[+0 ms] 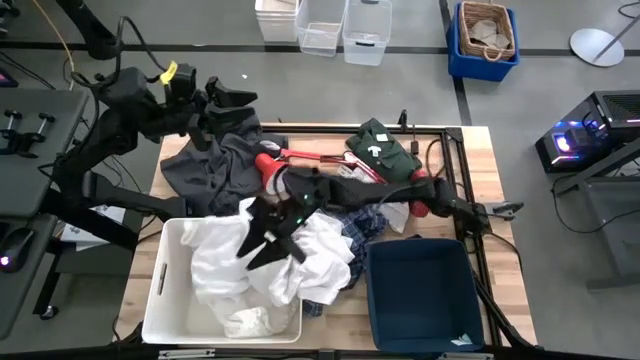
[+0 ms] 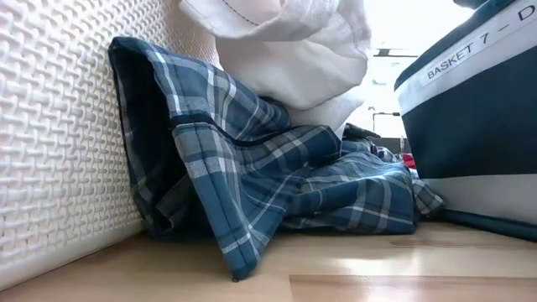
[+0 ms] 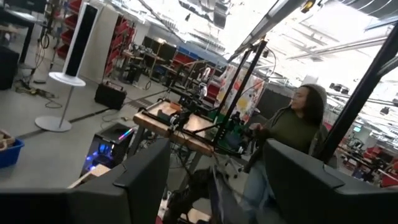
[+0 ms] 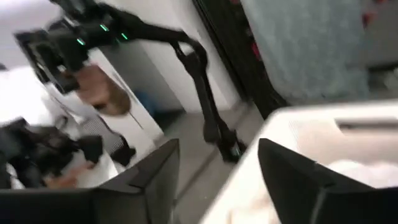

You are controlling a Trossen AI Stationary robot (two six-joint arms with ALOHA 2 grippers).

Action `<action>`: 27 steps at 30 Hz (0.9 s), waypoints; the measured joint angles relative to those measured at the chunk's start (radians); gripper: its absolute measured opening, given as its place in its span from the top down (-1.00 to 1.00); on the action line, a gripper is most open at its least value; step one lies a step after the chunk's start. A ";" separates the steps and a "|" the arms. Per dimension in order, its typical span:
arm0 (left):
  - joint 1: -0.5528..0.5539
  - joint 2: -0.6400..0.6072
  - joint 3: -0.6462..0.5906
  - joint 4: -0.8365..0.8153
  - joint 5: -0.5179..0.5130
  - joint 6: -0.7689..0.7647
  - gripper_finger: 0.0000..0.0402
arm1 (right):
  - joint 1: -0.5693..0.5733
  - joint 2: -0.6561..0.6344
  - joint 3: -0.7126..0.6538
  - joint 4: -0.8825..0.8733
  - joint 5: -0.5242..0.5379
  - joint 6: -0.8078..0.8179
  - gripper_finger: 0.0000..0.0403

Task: Sort clothes
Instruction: Put the white dress into the white bin

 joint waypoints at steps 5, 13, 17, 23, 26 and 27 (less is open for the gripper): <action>0.000 0.016 0.000 -0.001 0.000 -0.020 -0.23 | -0.049 -0.122 0.000 -0.530 0.064 -0.189 -0.20; -0.030 0.030 -0.001 -0.138 0.013 0.010 -0.23 | 0.007 -0.305 -0.143 -1.201 0.455 -0.462 -0.21; -0.108 0.032 -0.082 -0.169 -0.027 0.050 -0.23 | 0.041 -0.462 -0.442 -1.051 0.511 -0.406 -0.21; -0.292 0.037 -0.395 0.119 -0.207 -0.005 -0.23 | 0.034 -0.636 -0.857 -0.595 0.646 -0.271 -0.21; -0.343 0.030 -0.501 0.236 -0.234 -0.075 -0.23 | 0.023 -0.660 -0.969 -0.471 0.672 -0.251 -0.21; -0.354 0.024 -0.516 0.250 -0.246 -0.095 -0.23 | 0.020 -0.655 -0.997 -0.445 0.672 -0.251 -0.21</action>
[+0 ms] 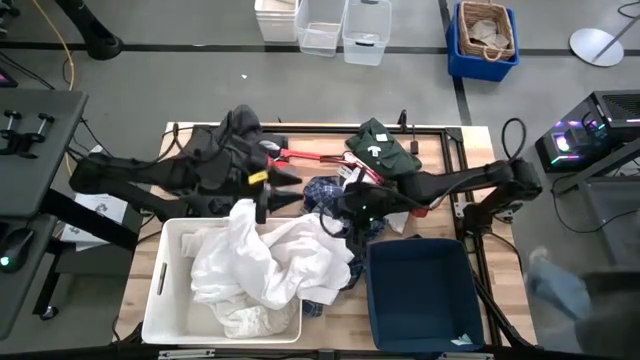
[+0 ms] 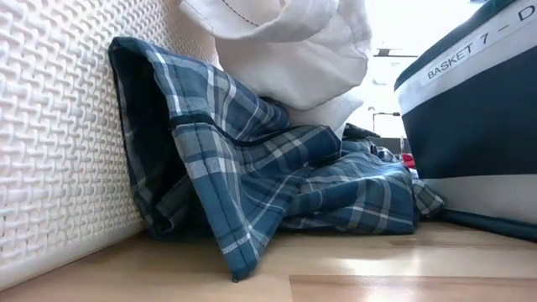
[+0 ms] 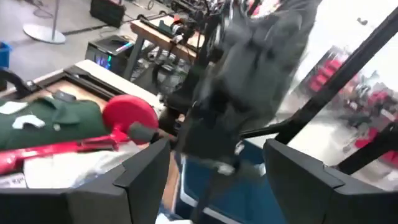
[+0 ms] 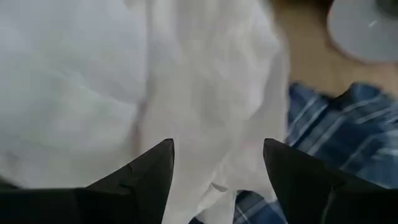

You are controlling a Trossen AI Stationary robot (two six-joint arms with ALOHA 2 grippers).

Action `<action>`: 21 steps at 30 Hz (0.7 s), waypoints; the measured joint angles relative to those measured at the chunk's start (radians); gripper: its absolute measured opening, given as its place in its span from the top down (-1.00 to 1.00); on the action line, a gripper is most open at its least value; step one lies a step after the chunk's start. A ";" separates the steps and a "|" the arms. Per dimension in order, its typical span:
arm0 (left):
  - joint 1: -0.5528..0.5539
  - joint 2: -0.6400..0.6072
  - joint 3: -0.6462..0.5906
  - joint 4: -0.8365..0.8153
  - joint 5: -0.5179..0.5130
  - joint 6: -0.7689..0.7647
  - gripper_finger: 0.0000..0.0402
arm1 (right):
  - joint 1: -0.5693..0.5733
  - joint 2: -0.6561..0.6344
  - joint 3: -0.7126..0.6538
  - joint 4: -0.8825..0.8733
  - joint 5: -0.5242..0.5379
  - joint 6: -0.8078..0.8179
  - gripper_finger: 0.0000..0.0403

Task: Sort clothes
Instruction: Put the white dress into the white bin

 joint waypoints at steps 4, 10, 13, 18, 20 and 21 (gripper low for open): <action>-0.032 -0.043 -0.005 0.023 -0.092 0.005 -0.23 | -0.011 0.036 -0.054 0.147 -0.024 -0.016 -0.21; -0.039 -0.138 -0.004 0.012 -0.212 0.022 -0.23 | -0.010 0.133 -0.033 0.226 -0.007 -0.076 -0.20; -0.039 -0.175 -0.004 0.017 -0.221 0.022 -0.23 | -0.011 0.187 -0.010 0.237 -0.003 -0.068 -0.02; -0.040 -0.239 -0.004 0.039 -0.240 0.035 -0.23 | -0.002 0.224 0.037 0.225 -0.069 -0.045 0.87; -0.039 -0.262 -0.004 0.058 -0.248 0.057 -0.23 | -0.002 0.218 0.092 0.196 -0.075 -0.025 0.91; -0.039 -0.272 -0.004 0.069 -0.250 0.065 -0.23 | -0.005 0.212 0.126 0.165 -0.075 -0.029 0.94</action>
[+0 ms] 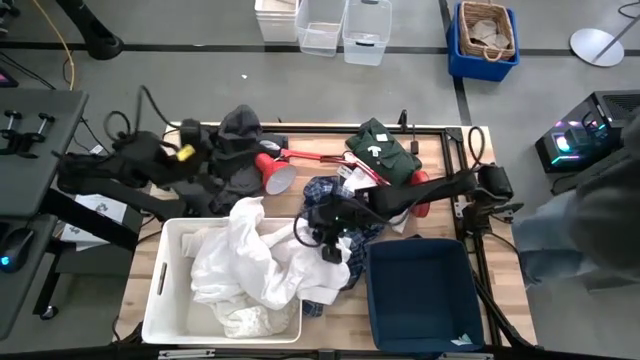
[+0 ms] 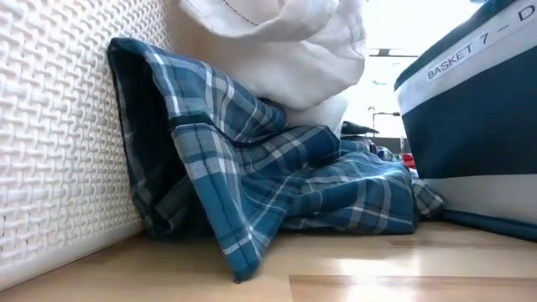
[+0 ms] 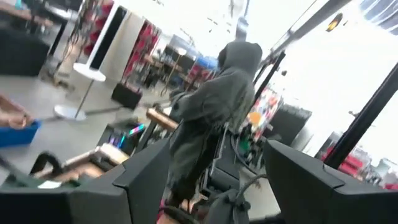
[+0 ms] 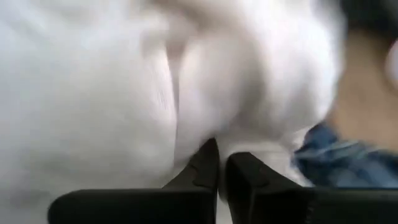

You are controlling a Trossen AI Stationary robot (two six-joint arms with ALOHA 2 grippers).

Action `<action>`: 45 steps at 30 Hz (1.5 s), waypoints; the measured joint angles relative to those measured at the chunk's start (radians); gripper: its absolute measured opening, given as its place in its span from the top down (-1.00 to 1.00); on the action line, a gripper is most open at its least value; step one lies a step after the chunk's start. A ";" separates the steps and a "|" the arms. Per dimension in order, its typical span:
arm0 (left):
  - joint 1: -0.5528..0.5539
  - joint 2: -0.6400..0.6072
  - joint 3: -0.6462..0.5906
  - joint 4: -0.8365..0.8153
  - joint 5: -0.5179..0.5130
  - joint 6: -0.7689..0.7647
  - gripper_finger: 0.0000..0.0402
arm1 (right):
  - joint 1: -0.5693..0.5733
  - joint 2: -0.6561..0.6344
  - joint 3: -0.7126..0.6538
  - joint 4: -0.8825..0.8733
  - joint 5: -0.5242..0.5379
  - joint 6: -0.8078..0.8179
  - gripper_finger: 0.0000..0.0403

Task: Sort clothes
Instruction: Put the white dress into the white bin

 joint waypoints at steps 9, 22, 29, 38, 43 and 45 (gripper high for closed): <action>0.000 -0.076 0.001 0.094 -0.007 0.110 -0.23 | 0.014 0.008 0.465 0.095 -0.095 -0.124 0.99; 0.000 -0.089 0.001 0.095 -0.082 0.159 -0.23 | 0.034 0.398 0.829 0.565 -0.467 0.129 1.00; 0.000 -0.091 0.000 0.094 -0.086 0.158 -0.23 | 0.052 0.482 0.787 0.550 -0.518 0.252 1.00; 0.000 -0.077 0.000 0.074 -0.105 0.118 -0.23 | 0.081 0.490 0.785 0.293 -0.419 0.128 0.52; 0.000 -0.069 0.000 0.076 -0.111 0.114 -0.23 | 0.068 0.432 0.785 0.240 -0.419 0.012 0.04; 0.000 -0.067 0.000 0.074 -0.111 0.113 -0.23 | 0.050 0.383 0.785 0.168 -0.396 -0.038 -0.10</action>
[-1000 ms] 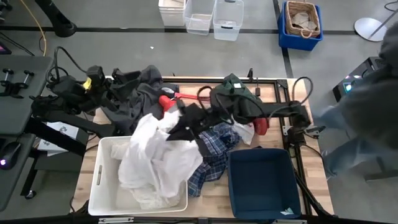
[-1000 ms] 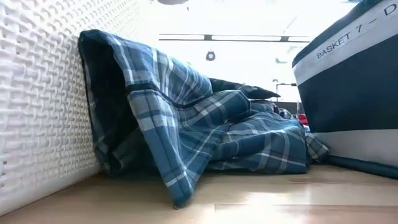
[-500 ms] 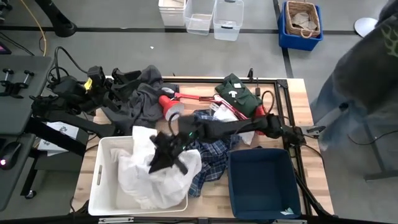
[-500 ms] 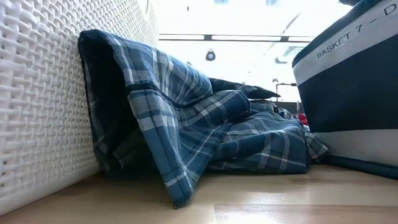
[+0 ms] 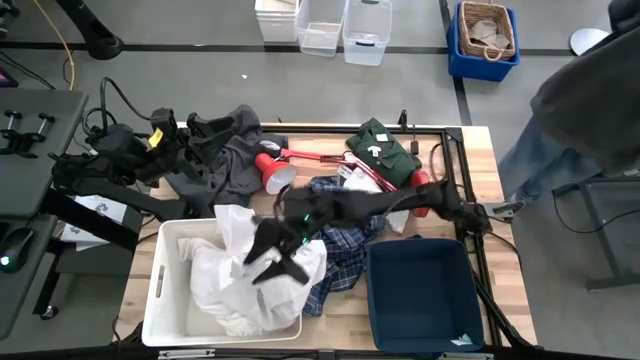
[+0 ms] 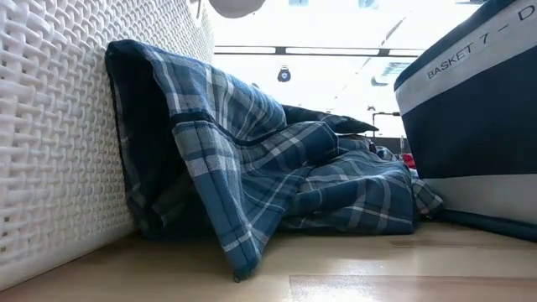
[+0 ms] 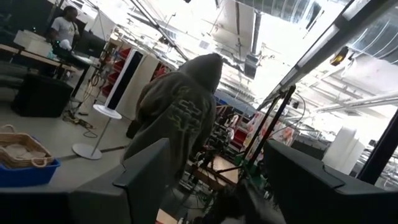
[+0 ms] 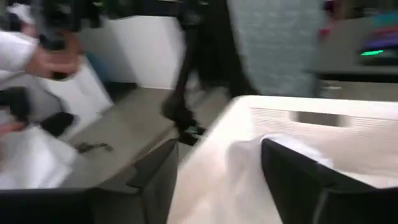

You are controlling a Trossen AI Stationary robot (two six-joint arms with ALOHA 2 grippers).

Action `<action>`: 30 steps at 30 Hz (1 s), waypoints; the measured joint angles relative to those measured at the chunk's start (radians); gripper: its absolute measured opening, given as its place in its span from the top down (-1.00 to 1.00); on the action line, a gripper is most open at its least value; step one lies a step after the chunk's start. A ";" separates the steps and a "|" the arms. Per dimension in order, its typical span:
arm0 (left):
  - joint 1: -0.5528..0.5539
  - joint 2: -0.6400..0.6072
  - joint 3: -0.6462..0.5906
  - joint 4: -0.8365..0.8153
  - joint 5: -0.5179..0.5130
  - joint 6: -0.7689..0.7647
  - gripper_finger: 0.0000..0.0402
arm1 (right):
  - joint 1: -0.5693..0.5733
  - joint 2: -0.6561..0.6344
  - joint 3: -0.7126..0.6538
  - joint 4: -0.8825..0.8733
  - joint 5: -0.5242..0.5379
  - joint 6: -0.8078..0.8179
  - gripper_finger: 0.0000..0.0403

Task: Sort clothes
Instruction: Put the white dress into the white bin

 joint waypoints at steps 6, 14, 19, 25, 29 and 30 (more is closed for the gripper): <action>0.000 -0.001 0.000 0.000 0.000 -0.001 -0.23 | -0.052 -0.135 0.002 -0.416 0.131 -0.144 -0.18; 0.000 -0.001 0.000 -0.038 0.000 -0.036 -0.23 | 0.016 -0.283 -0.190 -0.997 0.329 -0.226 0.57; 0.000 -0.001 0.000 -0.048 0.001 -0.052 -0.23 | 0.075 -0.417 -0.531 -0.723 0.362 -0.084 0.92; 0.000 -0.001 0.000 -0.048 0.001 -0.053 -0.23 | 0.073 -0.390 -0.631 -0.308 0.498 0.045 0.98; 0.000 -0.001 0.000 -0.049 0.001 -0.053 -0.23 | 0.068 -0.381 -0.571 -0.227 0.500 0.015 0.99; 0.000 -0.001 0.000 -0.048 0.001 -0.053 -0.23 | 0.068 -0.378 -0.555 -0.192 0.492 -0.007 0.99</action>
